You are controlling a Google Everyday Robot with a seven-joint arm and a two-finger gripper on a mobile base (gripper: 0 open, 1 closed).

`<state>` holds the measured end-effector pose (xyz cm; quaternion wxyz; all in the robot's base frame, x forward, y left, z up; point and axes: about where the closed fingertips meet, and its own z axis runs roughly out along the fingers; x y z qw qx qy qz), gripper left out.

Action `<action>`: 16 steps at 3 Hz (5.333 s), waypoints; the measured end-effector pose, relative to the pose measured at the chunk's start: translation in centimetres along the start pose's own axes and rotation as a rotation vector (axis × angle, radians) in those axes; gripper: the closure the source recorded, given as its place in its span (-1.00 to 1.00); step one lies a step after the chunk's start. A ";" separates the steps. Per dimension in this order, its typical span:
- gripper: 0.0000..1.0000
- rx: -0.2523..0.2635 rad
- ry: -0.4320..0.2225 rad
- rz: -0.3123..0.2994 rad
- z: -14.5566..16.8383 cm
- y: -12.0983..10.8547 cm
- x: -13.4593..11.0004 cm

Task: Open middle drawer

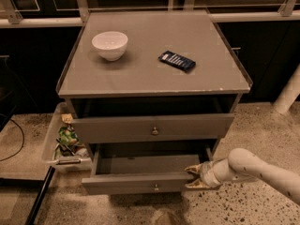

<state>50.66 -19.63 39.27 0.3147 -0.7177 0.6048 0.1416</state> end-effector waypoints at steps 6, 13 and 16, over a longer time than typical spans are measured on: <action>0.20 0.002 0.012 0.049 -3.8 7.9 0.5; -1.00 0.022 0.019 0.017 -5.8 6.8 -1.3; -1.00 0.099 0.052 -0.113 -14.2 2.9 -6.2</action>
Offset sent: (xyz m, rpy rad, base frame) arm 0.0016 -0.0015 -0.0017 -0.0006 0.0065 -0.0058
